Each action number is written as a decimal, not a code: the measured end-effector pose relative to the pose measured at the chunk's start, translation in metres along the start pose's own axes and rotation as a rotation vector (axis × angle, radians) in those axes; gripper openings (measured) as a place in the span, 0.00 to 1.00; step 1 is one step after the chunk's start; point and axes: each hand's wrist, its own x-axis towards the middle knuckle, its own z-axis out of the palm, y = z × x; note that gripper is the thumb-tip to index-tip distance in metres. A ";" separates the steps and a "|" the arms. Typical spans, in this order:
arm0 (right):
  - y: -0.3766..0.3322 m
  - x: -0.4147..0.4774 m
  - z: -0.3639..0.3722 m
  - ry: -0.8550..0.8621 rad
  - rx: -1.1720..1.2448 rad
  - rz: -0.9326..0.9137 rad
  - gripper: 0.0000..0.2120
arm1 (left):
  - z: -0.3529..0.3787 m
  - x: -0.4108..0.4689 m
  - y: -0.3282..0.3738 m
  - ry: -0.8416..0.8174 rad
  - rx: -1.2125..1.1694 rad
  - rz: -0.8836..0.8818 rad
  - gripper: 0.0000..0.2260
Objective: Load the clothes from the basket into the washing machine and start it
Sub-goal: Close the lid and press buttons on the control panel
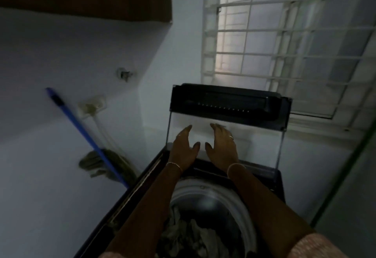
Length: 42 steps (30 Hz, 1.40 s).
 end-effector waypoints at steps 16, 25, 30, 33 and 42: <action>0.050 0.154 -0.034 0.172 -0.440 0.120 0.30 | 0.044 0.192 0.039 -0.137 0.536 0.399 0.28; 0.073 0.176 -0.027 0.137 -0.624 0.175 0.33 | 0.055 0.245 0.009 -0.124 0.739 0.504 0.31; 0.068 0.175 -0.027 0.161 -0.730 0.143 0.36 | 0.058 0.244 0.008 -0.050 0.654 0.511 0.31; 0.059 0.173 -0.025 0.145 -0.776 0.151 0.38 | 0.053 0.242 0.012 -0.059 0.656 0.494 0.35; 0.033 0.159 -0.041 0.147 -0.916 0.107 0.38 | 0.031 0.225 0.028 -0.027 0.627 0.531 0.31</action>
